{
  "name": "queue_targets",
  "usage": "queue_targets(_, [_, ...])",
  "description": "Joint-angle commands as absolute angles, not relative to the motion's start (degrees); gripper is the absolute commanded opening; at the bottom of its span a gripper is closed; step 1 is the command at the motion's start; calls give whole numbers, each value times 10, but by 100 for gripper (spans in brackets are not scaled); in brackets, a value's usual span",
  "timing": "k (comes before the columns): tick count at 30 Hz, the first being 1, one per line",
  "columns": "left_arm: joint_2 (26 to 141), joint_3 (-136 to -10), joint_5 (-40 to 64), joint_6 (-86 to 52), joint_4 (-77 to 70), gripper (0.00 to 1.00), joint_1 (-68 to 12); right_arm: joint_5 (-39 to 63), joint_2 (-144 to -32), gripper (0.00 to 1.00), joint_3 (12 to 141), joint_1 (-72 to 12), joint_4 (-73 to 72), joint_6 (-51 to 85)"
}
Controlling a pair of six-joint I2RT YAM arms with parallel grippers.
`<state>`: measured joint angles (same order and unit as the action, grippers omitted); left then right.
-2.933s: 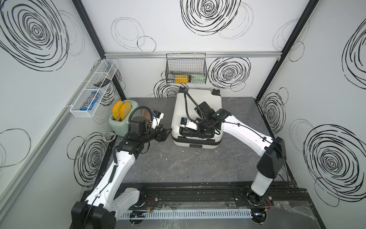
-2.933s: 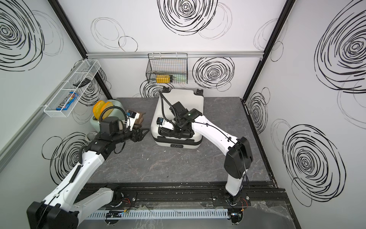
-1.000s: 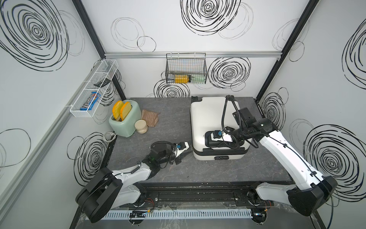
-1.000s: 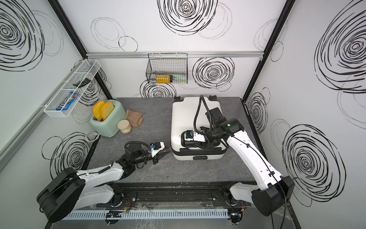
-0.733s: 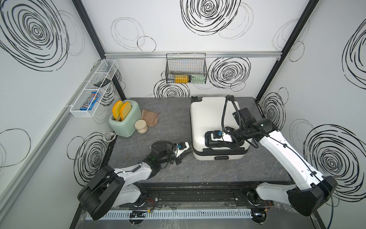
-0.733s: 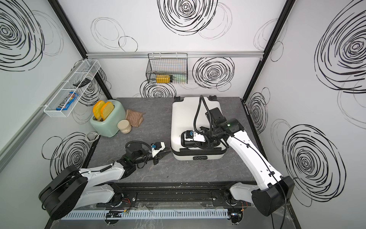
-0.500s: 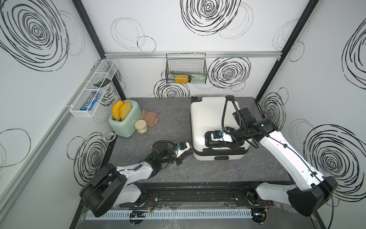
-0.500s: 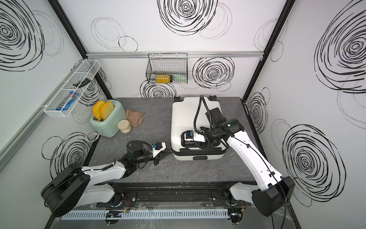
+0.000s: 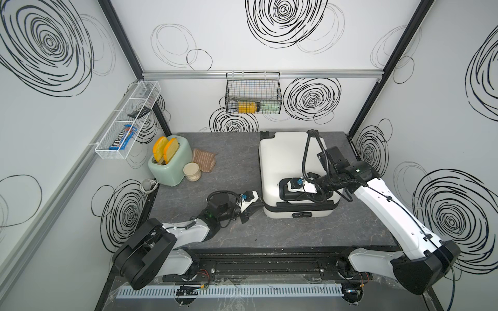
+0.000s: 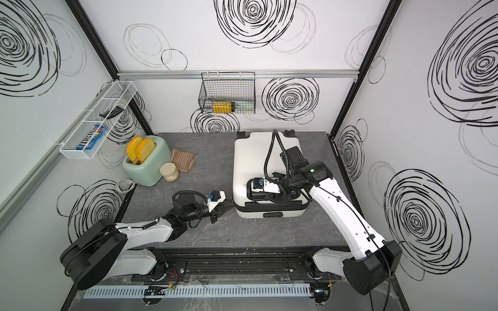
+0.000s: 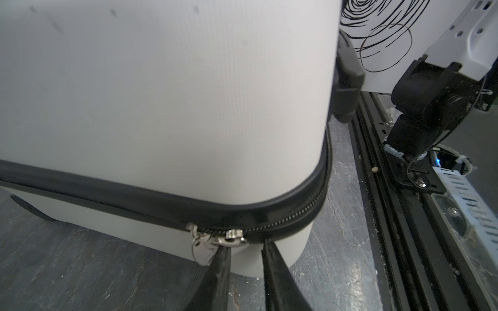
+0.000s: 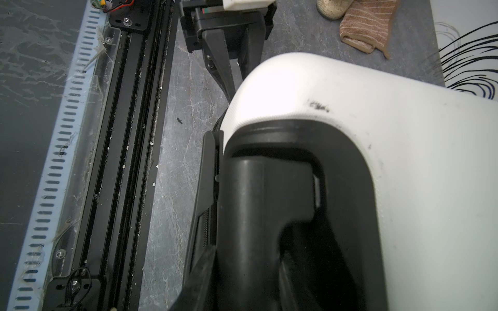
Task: Open the suitcase zippers
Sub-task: Unzip the zipper on the suitcase.
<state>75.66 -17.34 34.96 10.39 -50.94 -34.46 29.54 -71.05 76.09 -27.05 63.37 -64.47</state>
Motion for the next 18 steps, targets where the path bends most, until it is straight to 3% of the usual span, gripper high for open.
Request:
queue_targets(1, [760, -187, 352, 98, -552, 26, -344, 368, -663, 0, 803, -278, 538, -729])
queue_targets(3, [758, -185, 348, 93, -553, 31, -340, 365, -664, 0, 803, -278, 542, -729])
queue_targets(8, [753, -183, 337, 93, -543, 33, -337, 359, -666, 0, 808, -278, 552, -732])
queue_targets(18, [759, -192, 366, 105, -533, 18, -336, 360, -667, 0, 811, -279, 557, -738])
